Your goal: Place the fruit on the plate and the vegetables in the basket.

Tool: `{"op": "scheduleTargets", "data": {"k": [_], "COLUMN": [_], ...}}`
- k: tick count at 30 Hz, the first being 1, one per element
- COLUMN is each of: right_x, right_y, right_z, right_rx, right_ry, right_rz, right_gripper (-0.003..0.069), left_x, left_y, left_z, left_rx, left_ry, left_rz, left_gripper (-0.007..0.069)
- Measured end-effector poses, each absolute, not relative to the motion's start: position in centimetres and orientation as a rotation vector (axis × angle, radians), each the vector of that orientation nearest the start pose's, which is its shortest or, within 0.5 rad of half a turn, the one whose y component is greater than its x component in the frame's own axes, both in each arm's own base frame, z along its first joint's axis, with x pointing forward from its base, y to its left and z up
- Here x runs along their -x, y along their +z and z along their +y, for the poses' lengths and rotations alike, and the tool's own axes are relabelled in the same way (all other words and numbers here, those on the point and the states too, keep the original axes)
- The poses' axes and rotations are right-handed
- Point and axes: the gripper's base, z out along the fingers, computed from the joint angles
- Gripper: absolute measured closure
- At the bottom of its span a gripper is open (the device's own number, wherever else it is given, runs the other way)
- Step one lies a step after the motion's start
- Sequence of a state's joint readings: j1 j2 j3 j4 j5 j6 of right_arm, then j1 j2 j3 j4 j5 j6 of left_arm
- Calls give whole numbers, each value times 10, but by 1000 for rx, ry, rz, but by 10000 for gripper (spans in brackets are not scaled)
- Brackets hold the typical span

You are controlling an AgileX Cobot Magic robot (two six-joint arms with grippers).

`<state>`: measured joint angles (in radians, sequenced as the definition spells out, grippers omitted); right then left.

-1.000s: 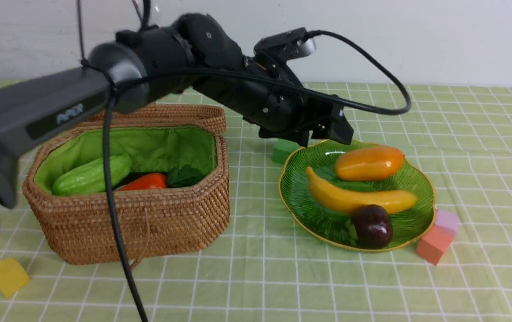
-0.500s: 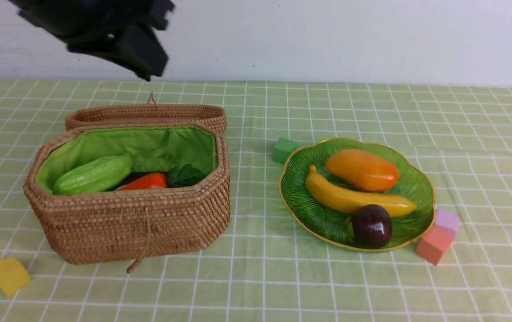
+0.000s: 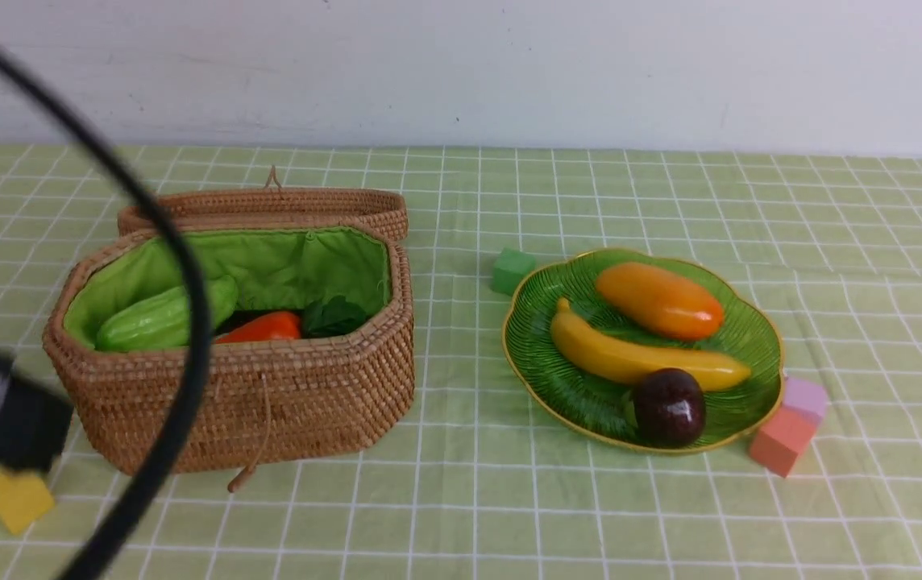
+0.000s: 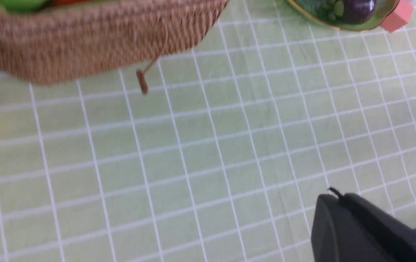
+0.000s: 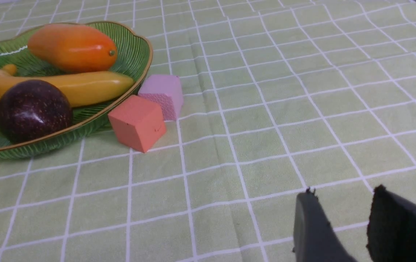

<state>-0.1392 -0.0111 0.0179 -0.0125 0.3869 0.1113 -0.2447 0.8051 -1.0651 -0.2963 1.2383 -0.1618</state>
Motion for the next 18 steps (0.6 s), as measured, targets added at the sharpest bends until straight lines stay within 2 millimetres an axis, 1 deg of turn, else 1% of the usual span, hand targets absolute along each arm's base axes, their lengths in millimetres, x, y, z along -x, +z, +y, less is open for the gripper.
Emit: {"op": "scheduleTargets", "data": {"k": [1,3,4,5,7,9,11,14,16,18], "right_x": [-52,-52,-52,-52,-52,-52,-52,-52,-52,-52], "right_y": [173,173,173,173,173,173,173,173,173,173], "right_z": [-8,-8,-8,-7,-6,-5,-4,-3,-3,-3], "right_rx": [-227,-227,-225,-219,-201,-172,-160,-151,-150,-150], "right_ry": [-32,-32,-30,-26,-12,9,18,24,25,25], "right_rz": [1864,1864,1864,1865,1867,1869,1871,1871,1871,1871], "right_gripper": [419,419,419,419,419,419,419,419,419,419], "left_x": [-97,-71,-64,-49,-36,-16,-3,8,9,7], "left_y": [388,371,367,358,351,345,344,348,352,354], "left_z": [-50,-43,-42,-38,-34,-29,-26,-19,-15,-11], "left_rx": [-89,-33,-15,7,35,57,59,63,71,77], "left_ry": [-570,-589,-597,-612,-630,-657,-674,-656,-617,-571], "left_rz": [2471,2458,2451,2425,2397,2329,2253,2108,2020,1983], "left_gripper": [638,638,638,638,638,638,638,638,638,638]}}
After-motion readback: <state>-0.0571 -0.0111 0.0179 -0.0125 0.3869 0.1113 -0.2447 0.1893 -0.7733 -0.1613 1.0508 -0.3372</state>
